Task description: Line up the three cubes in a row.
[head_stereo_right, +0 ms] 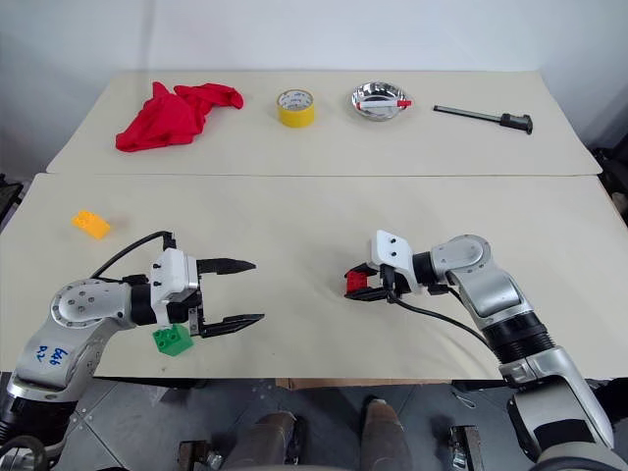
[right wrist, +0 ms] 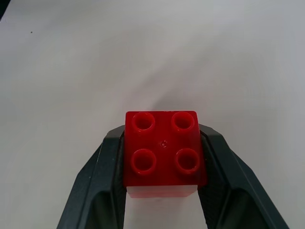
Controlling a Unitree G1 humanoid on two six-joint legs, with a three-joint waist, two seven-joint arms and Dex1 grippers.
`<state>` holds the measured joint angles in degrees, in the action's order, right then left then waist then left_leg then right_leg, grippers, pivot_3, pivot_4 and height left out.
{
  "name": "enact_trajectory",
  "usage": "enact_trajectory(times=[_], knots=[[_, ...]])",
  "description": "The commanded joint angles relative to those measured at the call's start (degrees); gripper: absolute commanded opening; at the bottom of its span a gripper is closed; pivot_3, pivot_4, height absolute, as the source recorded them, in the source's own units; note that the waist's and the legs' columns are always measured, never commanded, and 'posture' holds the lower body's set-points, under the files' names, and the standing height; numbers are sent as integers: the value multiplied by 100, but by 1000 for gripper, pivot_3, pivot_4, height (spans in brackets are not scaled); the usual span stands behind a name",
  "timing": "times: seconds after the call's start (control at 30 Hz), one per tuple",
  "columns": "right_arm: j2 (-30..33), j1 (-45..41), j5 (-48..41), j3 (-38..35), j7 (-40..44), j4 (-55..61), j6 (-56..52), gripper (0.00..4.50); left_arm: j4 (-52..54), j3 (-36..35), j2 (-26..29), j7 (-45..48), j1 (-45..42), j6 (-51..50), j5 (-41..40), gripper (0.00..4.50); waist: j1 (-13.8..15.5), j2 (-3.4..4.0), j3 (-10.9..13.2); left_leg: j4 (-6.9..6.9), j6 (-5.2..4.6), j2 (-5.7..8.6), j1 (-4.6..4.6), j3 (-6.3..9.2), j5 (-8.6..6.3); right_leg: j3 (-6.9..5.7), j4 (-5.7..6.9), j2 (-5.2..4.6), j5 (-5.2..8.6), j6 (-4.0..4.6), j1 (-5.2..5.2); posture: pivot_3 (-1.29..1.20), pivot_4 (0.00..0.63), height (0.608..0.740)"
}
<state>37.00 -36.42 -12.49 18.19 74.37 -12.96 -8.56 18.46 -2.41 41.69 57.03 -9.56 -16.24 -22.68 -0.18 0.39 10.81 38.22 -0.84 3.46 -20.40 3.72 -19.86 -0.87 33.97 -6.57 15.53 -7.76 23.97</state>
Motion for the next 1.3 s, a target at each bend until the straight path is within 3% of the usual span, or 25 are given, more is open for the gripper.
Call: enact_trajectory(times=[0.03,0.13,0.23,0.37,0.5,0.63,0.77,1.03,1.23,1.3], knots=[[-160,-25,108,21,321,-446,463,2481,207,-284,46,-126,73,112,-44,4500,-7,-2,0,0,3,-3,1,0,-1,0,0,2,0,1,0,0,150,740],[-219,-140,-24,-320,483,-540,1223,3480,181,-868,-145,-431,245,193,-293,4500,-14,0,1,-2,4,-4,-1,-2,-2,0,4,2,2,4,6,0,150,740],[-306,-31,-1168,-1127,952,-51,1453,4450,-67,-2236,-360,-514,870,474,-839,4500,-36,0,1,-1,7,-7,-7,-3,-3,1,5,3,2,4,16,0,150,740],[-359,406,-1951,-1575,1400,293,1187,4450,-450,-3375,-350,-258,1881,697,-1045,4500,-40,-7,-3,0,24,-30,-20,-3,-12,-9,10,3,10,20,33,0,150,740],[-368,970,-2350,-1409,1813,405,1752,4450,-1453,-4139,-360,401,3246,1090,-886,4500,-8,-13,-7,1,21,-29,-20,-1,-16,-15,7,2,13,24,27,0,150,740],[-176,1100,-2510,-949,1813,169,2488,4450,-1617,-4076,-394,817,4100,1274,-790,4500,4,-14,-6,6,8,-20,-17,-19,-23,0,4,-2,13,25,30,0,150,740],[-53,1220,-2663,-817,1813,222,2875,4450,-1078,-3903,-660,646,4156,1392,-942,4500,119,-18,-7,20,8,-22,2,-6,-30,-10,-6,-13,12,28,0,0,150,740],[359,1631,-2958,-768,1752,1312,1800,4450,-664,-2863,-715,596,3744,1584,-545,4500,131,-15,-9,19,24,-49,23,-1,-47,-15,-13,-7,19,44,-21,0,150,740],[268,1974,-2860,-998,1450,1811,1542,4450,-1175,-2026,-708,276,2914,1503,-114,4500,113,-15,-9,34,33,-59,23,-1,-51,-21,-5,6,21,47,-22,0,150,740],[277,2032,-2826,-1060,1421,1880,1496,4500,-1279,-2019,-711,160,2789,1575,-87,4111,84,-16,-9,40,30,-60,22,-3,-56,-17,1,7,21,47,-22,0,150,740]])
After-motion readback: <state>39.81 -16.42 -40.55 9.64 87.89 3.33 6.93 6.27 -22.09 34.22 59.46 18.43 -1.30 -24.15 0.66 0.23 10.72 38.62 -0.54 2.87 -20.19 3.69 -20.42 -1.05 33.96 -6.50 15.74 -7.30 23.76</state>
